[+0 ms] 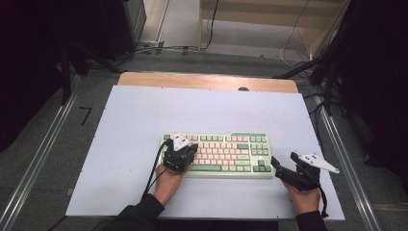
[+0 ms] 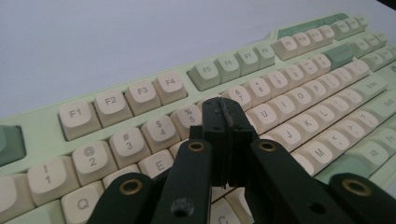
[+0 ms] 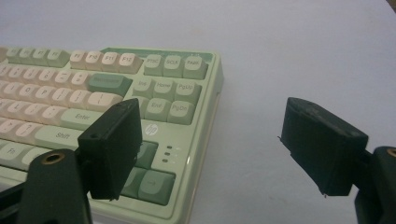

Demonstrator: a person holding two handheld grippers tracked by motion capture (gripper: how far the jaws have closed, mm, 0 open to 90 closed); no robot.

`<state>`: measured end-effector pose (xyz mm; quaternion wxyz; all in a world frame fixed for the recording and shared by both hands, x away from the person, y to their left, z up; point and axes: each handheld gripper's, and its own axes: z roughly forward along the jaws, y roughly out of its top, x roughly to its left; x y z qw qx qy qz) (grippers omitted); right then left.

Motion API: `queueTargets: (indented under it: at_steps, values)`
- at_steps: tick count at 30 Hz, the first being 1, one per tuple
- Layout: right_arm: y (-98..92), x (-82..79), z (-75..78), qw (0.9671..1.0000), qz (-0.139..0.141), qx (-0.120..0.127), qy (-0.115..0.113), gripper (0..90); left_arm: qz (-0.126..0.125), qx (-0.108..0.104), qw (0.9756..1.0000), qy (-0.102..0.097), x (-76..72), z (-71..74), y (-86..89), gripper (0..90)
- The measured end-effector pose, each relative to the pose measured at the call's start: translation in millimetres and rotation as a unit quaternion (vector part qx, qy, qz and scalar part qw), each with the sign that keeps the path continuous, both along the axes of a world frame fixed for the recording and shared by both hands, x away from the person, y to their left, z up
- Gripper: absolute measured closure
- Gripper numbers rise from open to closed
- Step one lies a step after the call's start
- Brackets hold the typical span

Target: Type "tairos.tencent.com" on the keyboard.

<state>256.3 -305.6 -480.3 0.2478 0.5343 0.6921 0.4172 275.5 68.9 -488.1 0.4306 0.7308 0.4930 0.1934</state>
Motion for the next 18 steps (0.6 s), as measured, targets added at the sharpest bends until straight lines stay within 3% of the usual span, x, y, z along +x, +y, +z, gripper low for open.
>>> queueTargets:
  at_steps: [6,12,18]
  values:
    - [6.7,5.4,0.3,0.9999,0.013,0.0,0.0,18.8,0.01,-0.004,0.9999,0.001,-4.1,1.0,10.2,89.5]
    - [14.1,11.4,0.9,0.9997,0.026,0.0,-0.001,18.8,0.015,-0.017,0.9997,0.0,-11.4,3.7,24.0,78.4]
    - [22.8,18.3,1.2,0.9991,0.041,-0.001,-0.002,18.8,0.041,-0.015,0.999,-0.011,-20.7,5.0,38.4,51.0]
